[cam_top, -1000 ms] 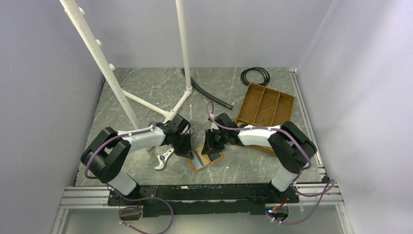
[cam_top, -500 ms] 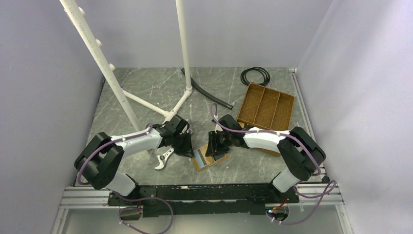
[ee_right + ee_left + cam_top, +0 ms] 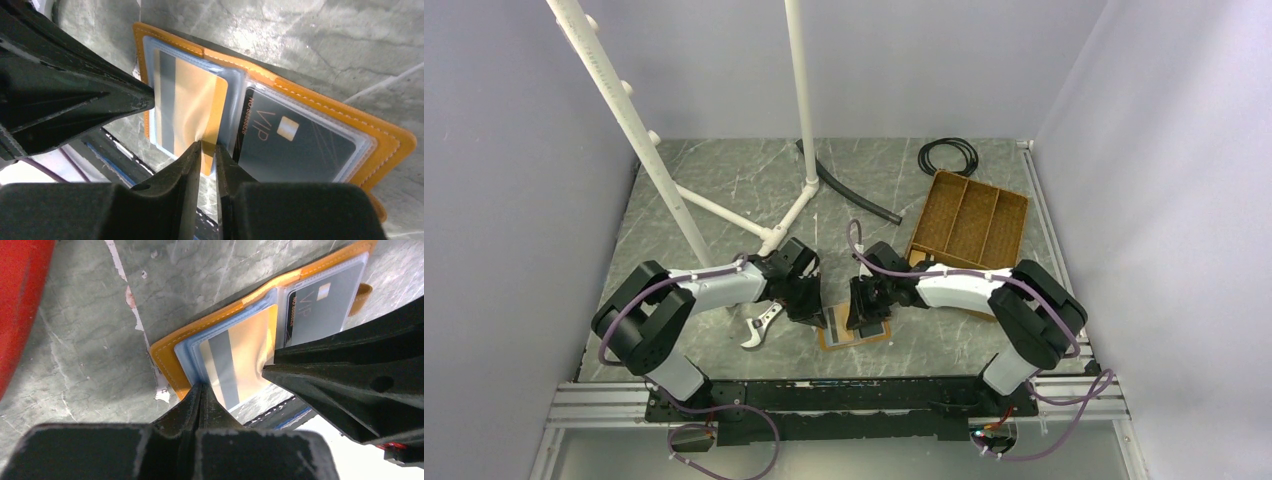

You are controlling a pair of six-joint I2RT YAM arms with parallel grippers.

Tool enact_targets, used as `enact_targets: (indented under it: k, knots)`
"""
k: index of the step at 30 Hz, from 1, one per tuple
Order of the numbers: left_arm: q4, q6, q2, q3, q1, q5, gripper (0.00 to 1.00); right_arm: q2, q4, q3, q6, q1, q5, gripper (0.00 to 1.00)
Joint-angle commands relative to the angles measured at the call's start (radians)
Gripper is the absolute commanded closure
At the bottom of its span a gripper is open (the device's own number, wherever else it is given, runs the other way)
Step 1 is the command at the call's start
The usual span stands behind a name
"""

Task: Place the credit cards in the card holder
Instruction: Insert the credit card into the card holder, then turn over the card slot in the card holder.

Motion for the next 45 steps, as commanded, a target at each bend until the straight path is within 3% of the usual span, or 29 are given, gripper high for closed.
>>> enact_targets:
  k: [1, 8, 10, 13, 18, 24, 32, 45]
  knots:
    - [-0.045, 0.031, -0.026, 0.011, -0.017, -0.082, 0.96, -0.056, -0.087, 0.076, -0.077, 0.014, 0.116, 0.78]
    - [-0.107, 0.025, -0.131, 0.029, -0.016, -0.076, 0.84, -0.096, -0.143, 0.101, -0.098, 0.015, 0.152, 0.64]
    - [-0.095, 0.013, -0.139, 0.027, -0.017, -0.056, 0.83, -0.073, -0.118, 0.11, -0.093, 0.013, 0.137, 0.71]
    - [-0.069, 0.002, -0.123, 0.026, -0.016, -0.03, 0.82, -0.043, -0.065, 0.115, -0.074, 0.013, 0.105, 0.89]
    - [-0.017, -0.018, -0.085, -0.001, -0.016, -0.022, 0.8, 0.006, -0.022, 0.107, -0.068, 0.013, 0.103, 1.0]
    - [0.027, -0.045, -0.093, -0.028, -0.015, -0.001, 0.73, 0.033, -0.011, 0.083, -0.061, 0.013, 0.14, 1.0]
    - [0.066, -0.068, -0.107, -0.034, -0.007, 0.039, 0.57, 0.068, 0.041, 0.031, -0.021, 0.01, 0.122, 1.0]
    - [0.105, -0.068, -0.081, -0.009, -0.007, 0.069, 0.58, 0.066, 0.047, 0.024, -0.015, 0.009, 0.12, 1.0]
